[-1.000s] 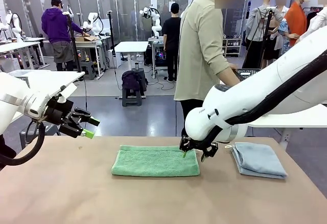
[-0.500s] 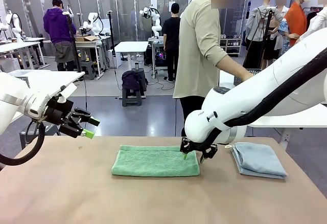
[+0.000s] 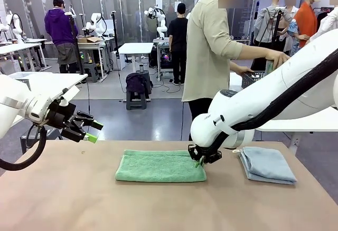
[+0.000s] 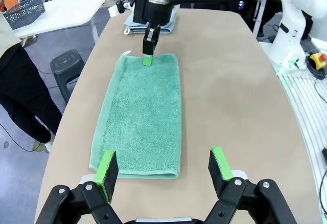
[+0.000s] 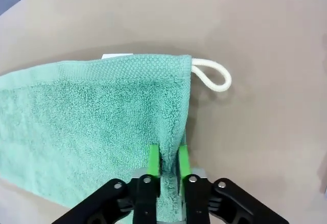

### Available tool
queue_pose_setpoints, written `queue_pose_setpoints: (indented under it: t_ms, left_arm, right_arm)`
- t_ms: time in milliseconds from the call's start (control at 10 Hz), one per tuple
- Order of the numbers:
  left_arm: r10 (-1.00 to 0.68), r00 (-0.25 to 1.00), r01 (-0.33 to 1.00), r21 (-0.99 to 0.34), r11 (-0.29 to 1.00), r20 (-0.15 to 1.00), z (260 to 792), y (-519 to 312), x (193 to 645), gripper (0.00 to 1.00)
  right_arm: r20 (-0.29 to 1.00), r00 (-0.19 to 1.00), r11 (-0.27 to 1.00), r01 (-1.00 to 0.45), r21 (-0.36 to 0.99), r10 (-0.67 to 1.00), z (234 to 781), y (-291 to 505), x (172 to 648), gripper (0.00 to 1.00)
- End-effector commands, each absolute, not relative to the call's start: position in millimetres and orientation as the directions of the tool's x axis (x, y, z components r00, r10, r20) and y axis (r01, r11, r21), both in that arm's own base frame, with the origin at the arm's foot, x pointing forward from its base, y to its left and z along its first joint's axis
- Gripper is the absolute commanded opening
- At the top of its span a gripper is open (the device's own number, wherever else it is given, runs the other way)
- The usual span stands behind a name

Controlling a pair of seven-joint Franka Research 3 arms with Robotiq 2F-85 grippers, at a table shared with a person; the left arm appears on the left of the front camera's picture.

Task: Fold the towels and place them in the basket.
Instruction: When a person lays out a Towel with hook on the table, fold it in half twice.

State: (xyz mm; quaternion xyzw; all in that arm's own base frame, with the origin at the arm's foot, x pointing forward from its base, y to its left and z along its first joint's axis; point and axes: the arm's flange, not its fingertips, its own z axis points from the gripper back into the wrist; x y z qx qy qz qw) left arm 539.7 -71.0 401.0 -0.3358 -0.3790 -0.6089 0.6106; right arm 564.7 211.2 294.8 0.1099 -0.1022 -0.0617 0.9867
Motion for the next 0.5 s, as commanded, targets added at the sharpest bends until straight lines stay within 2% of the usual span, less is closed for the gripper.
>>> queue_pose_setpoints:
  t_ms: [0,400]
  left_arm:
    - [-0.480,-0.019,0.999,0.041,0.034,0.877,402.6,-70.3,539.0,0.90]
    - [-0.480,-0.019,0.999,0.041,0.034,0.877,402.6,-70.3,539.0,0.90]
  right_arm:
    - [0.181,0.967,0.967,0.137,0.214,-0.177,294.6,217.4,569.3,0.00]
    - [0.172,0.969,0.968,0.142,0.205,-0.178,291.6,216.1,568.7,0.00]
